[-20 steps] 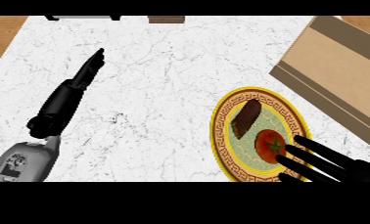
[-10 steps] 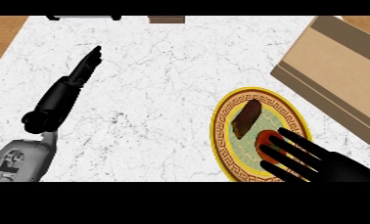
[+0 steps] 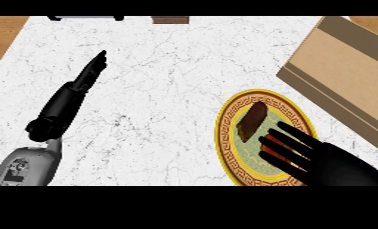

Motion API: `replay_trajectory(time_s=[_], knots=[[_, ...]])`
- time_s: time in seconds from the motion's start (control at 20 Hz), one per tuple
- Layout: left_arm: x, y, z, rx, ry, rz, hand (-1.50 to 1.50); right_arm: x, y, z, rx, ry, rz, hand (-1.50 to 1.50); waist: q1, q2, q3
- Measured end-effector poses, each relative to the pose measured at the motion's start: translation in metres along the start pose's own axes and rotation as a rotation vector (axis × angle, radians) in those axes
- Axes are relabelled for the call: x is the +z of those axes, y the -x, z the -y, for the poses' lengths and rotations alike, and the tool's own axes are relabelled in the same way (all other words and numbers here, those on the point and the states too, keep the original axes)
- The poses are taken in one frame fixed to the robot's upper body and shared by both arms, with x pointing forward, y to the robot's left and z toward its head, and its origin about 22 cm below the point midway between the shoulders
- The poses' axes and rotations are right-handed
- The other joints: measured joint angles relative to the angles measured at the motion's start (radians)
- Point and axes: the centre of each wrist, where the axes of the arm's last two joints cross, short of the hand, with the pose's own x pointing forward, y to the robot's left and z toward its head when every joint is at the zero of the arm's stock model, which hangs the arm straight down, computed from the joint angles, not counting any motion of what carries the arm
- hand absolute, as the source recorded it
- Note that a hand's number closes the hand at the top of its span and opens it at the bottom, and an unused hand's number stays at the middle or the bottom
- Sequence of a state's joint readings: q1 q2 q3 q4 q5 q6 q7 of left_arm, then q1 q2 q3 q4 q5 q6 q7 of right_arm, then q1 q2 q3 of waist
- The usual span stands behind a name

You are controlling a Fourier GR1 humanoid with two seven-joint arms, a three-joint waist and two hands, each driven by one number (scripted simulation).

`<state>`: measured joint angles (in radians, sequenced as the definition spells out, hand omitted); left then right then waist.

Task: Pick the tomato from the plate and place it in the cardboard box

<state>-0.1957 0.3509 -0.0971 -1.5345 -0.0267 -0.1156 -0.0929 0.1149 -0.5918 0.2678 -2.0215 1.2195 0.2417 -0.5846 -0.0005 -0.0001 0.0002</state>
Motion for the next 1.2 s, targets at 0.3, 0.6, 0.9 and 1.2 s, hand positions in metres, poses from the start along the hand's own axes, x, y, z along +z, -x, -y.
replay_trajectory(time_s=[0.3,0.6,0.9,1.2], knots=[[-0.002,-0.001,-0.009,-0.006,-0.006,-0.002,0.00,-0.014,0.003,-0.015,-0.007,-0.021,0.012,-1.50,0.000,0.000,0.000],[-0.003,-0.002,-0.001,-0.004,-0.008,0.000,0.00,-0.026,0.003,-0.024,0.022,-0.031,-0.034,-1.50,0.000,0.000,0.000],[-0.005,-0.004,-0.003,-0.006,-0.009,0.000,0.00,-0.035,0.017,-0.043,0.008,-0.043,-0.043,-1.50,0.001,0.000,0.000],[-0.010,-0.003,-0.003,-0.002,-0.006,0.001,0.00,-0.042,0.020,-0.049,0.048,-0.024,0.042,1.50,-0.001,-0.007,-0.009]])
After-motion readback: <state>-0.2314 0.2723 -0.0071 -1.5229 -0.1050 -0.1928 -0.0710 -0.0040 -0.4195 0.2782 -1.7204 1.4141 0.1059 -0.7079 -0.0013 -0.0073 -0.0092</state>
